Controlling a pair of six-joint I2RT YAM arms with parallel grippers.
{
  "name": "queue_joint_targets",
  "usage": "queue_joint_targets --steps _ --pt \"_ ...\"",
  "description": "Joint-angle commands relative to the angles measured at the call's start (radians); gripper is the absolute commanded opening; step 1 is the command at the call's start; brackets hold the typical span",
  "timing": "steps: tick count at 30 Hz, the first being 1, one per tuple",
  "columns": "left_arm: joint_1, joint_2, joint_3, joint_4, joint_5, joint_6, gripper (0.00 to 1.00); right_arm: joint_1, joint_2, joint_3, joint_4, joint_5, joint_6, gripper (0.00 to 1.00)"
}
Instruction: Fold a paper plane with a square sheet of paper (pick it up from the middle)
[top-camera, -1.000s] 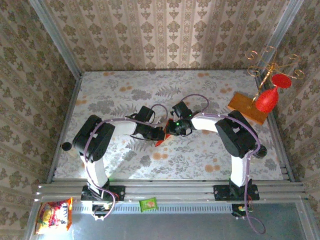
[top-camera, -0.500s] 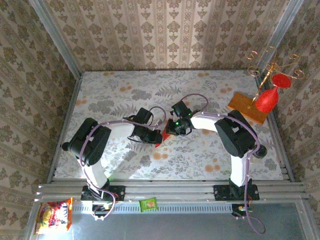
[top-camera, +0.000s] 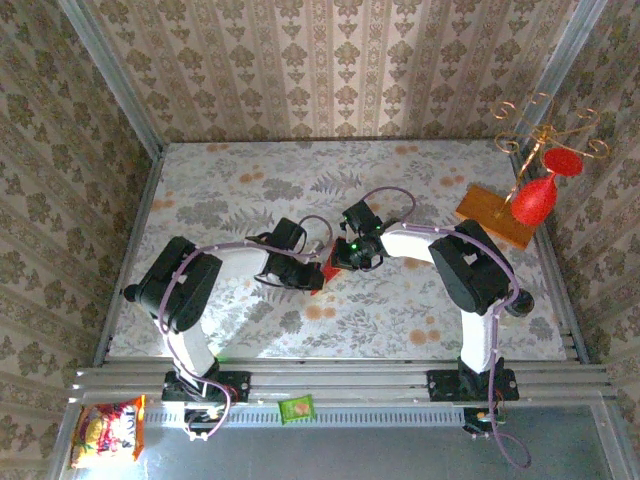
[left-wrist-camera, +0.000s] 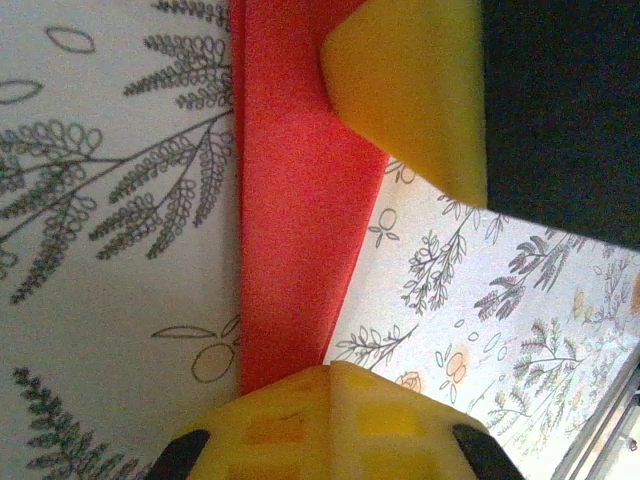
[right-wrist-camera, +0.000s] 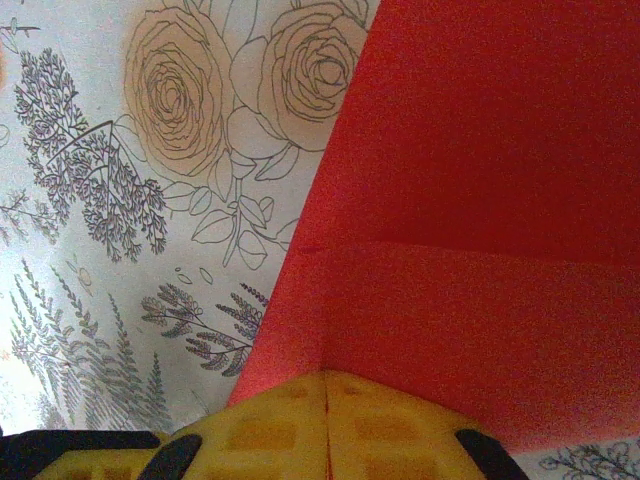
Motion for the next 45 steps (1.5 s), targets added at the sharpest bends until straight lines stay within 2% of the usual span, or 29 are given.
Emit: queue_joint_targets --steps 1,20,31,45 --pt "-0.014 -0.025 -0.044 -0.113 -0.009 0.021 0.0 -0.005 0.09 -0.024 -0.111 0.131 0.007 0.09" --pt "0.006 -0.181 0.007 -0.091 -0.024 -0.019 0.01 -0.005 0.086 -0.023 -0.105 0.12 0.006 0.09" --pt "0.023 -0.01 0.093 -0.058 -0.002 -0.016 0.01 -0.005 0.09 -0.023 -0.093 0.102 0.001 0.09" --pt "0.011 0.045 0.081 -0.062 -0.001 0.009 0.02 -0.005 0.093 -0.03 -0.067 0.088 0.007 0.1"
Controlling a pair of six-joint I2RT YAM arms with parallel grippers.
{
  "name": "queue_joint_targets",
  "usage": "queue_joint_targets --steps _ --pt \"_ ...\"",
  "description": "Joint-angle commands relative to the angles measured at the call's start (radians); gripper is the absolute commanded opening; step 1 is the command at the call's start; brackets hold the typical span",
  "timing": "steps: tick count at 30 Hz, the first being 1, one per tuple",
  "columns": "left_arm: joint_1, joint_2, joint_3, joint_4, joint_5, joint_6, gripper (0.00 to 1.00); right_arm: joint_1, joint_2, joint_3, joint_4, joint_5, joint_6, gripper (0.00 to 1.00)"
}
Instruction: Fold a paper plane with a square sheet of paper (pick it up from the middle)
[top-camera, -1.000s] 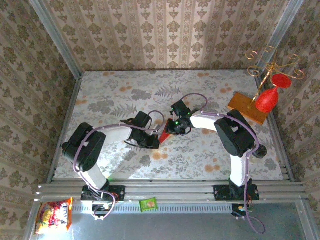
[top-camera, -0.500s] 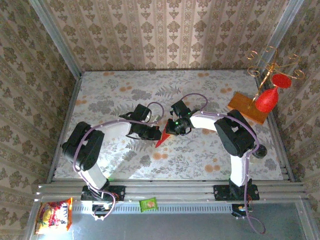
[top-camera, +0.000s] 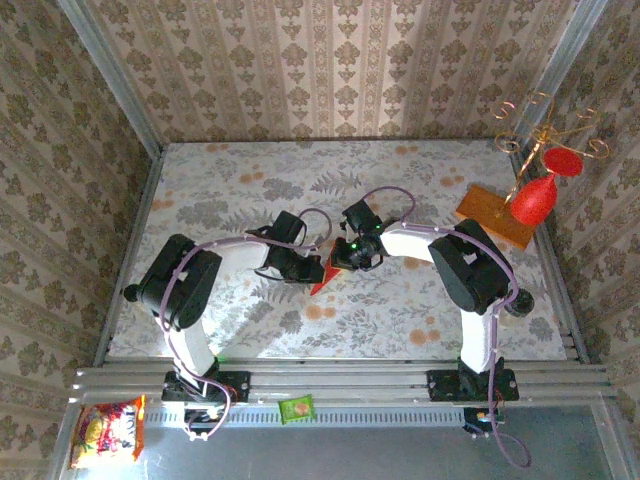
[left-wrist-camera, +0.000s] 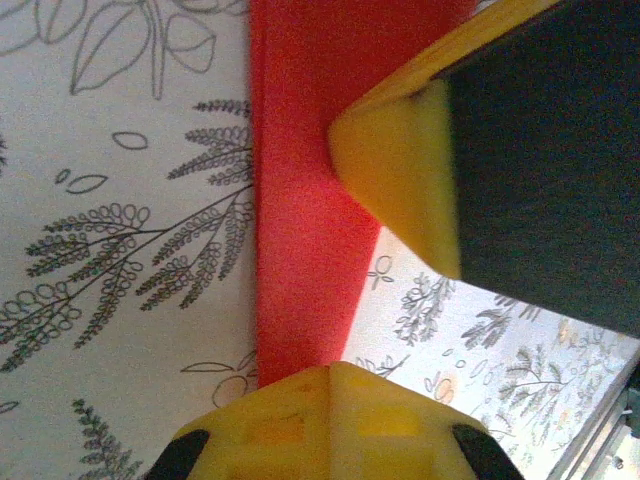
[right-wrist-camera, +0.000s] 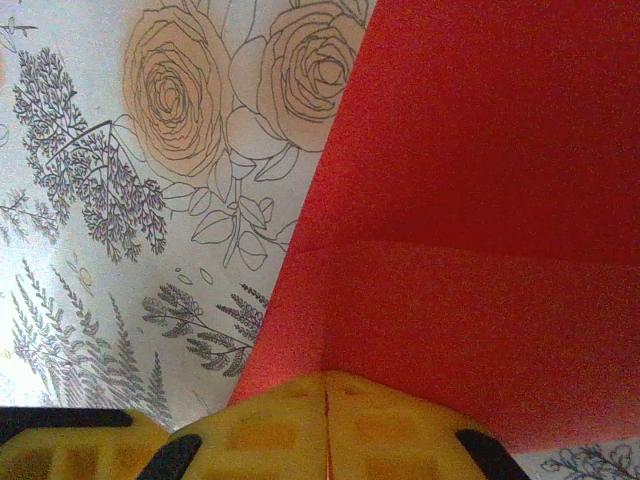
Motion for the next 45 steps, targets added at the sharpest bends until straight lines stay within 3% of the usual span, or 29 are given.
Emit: queue_joint_targets --steps 1,9,20,27,35,39,45 --pt "-0.015 0.024 0.015 -0.027 0.004 0.023 0.02 -0.004 0.086 -0.038 -0.058 0.097 0.007 0.1" --pt "-0.03 0.022 -0.04 -0.083 -0.028 0.051 0.0 -0.004 0.092 -0.032 -0.083 0.119 0.011 0.1" --pt "-0.05 -0.091 -0.141 -0.13 -0.049 0.04 0.0 -0.004 0.101 -0.014 -0.084 0.118 0.014 0.1" --pt "-0.048 -0.157 -0.11 -0.119 -0.045 0.011 0.0 -0.004 0.056 -0.005 -0.049 0.043 -0.005 0.11" --pt "0.031 -0.295 -0.114 -0.044 -0.042 -0.052 0.11 -0.004 -0.13 -0.03 0.021 -0.068 -0.012 0.21" --pt "0.053 -0.283 -0.112 -0.015 -0.042 -0.059 0.17 -0.004 -0.191 -0.047 -0.003 -0.004 -0.01 0.29" --pt "0.05 -0.225 -0.101 0.105 0.024 -0.116 0.2 -0.005 -0.192 -0.059 -0.03 0.074 -0.024 0.3"
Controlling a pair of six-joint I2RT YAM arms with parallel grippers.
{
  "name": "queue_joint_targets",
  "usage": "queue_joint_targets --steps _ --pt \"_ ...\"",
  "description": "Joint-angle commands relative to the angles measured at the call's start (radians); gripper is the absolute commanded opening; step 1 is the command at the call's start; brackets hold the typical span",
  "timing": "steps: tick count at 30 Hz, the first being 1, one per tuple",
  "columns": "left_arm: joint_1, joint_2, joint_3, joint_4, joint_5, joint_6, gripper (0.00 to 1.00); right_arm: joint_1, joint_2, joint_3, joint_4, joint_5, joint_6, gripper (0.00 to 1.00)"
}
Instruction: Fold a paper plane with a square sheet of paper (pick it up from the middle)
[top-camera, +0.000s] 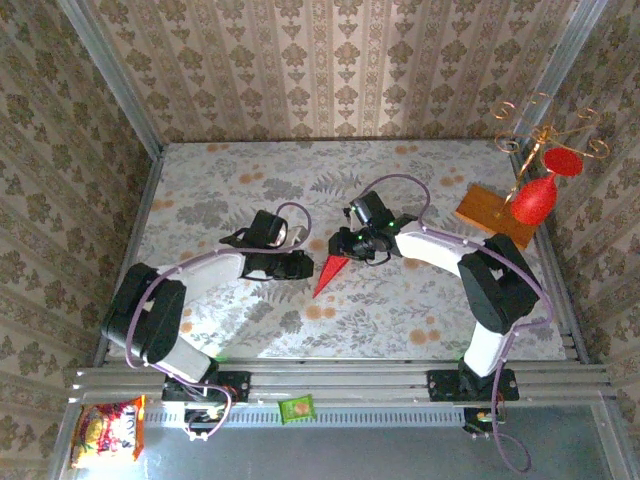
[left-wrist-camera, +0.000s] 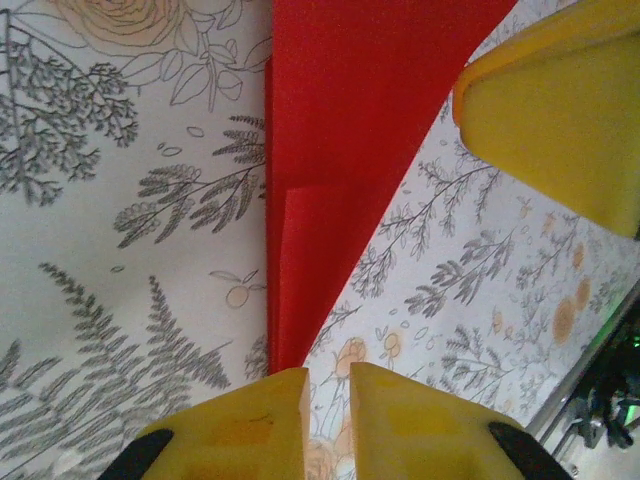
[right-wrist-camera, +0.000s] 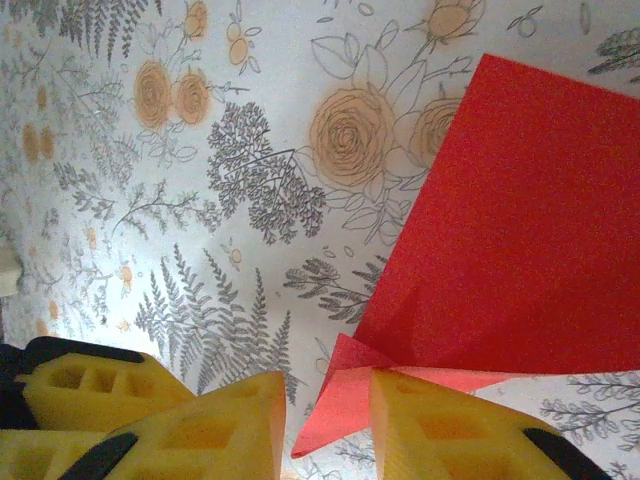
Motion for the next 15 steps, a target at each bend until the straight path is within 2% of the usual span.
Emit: queue_joint_targets --steps 1,8,15 --pt "-0.002 0.028 0.017 0.09 0.042 -0.053 0.21 -0.005 0.012 -0.014 -0.04 0.054 -0.022 0.3" --pt "-0.016 0.076 0.009 0.114 0.023 -0.026 0.31 -0.008 0.05 0.003 -0.016 0.051 -0.022 0.3" --pt "-0.043 0.126 0.011 0.119 0.036 -0.003 0.34 -0.011 0.068 0.014 -0.009 0.036 -0.022 0.3"
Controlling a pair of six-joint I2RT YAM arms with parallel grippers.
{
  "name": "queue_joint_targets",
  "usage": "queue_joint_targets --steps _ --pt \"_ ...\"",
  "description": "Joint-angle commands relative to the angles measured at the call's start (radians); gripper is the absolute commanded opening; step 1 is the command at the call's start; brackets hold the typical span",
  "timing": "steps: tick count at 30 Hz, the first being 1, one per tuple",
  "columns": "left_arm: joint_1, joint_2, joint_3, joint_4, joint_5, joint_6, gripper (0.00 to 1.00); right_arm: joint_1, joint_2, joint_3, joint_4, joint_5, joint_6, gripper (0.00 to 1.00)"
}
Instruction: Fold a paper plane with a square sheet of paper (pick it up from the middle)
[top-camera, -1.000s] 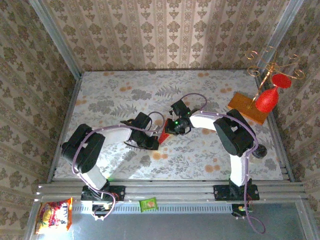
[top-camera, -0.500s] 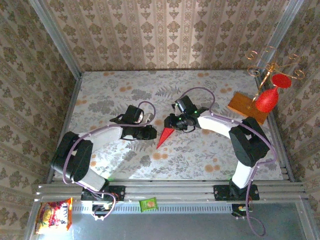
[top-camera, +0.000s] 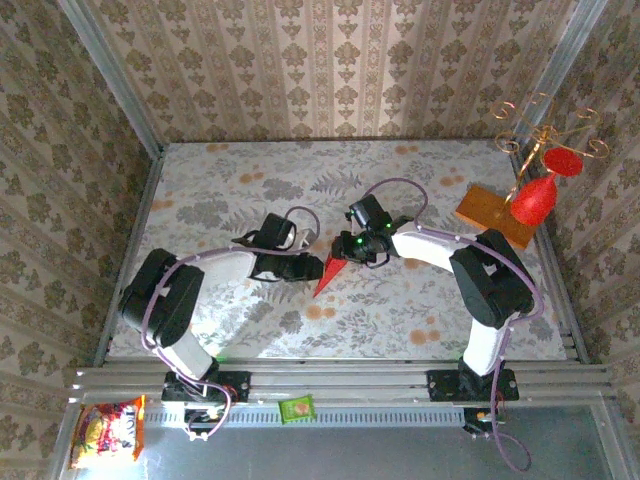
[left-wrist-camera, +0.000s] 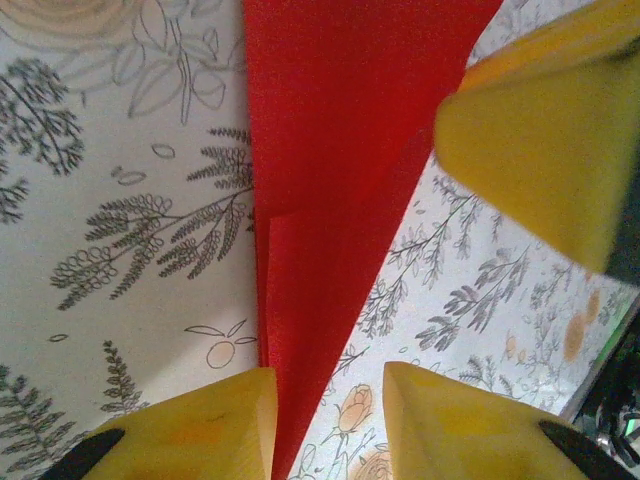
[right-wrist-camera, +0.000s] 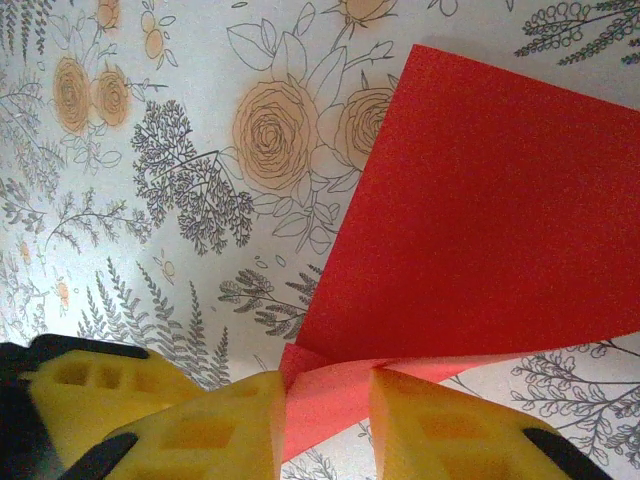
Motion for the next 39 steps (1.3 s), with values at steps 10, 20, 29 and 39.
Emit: queue_joint_targets --steps 10,20,29,39 --pt "-0.015 0.004 -0.022 -0.021 0.042 0.064 0.29 -0.005 0.044 0.036 -0.006 -0.009 -0.021 0.3" --pt "-0.023 -0.026 -0.05 -0.066 0.032 0.092 0.23 -0.005 0.066 0.048 -0.001 -0.02 -0.018 0.29" --pt "-0.032 -0.043 -0.05 -0.08 0.036 0.102 0.19 -0.003 0.081 0.054 -0.001 -0.024 -0.019 0.26" --pt "-0.036 -0.027 -0.037 -0.089 0.021 0.113 0.19 -0.003 0.097 0.067 -0.003 -0.029 -0.018 0.26"
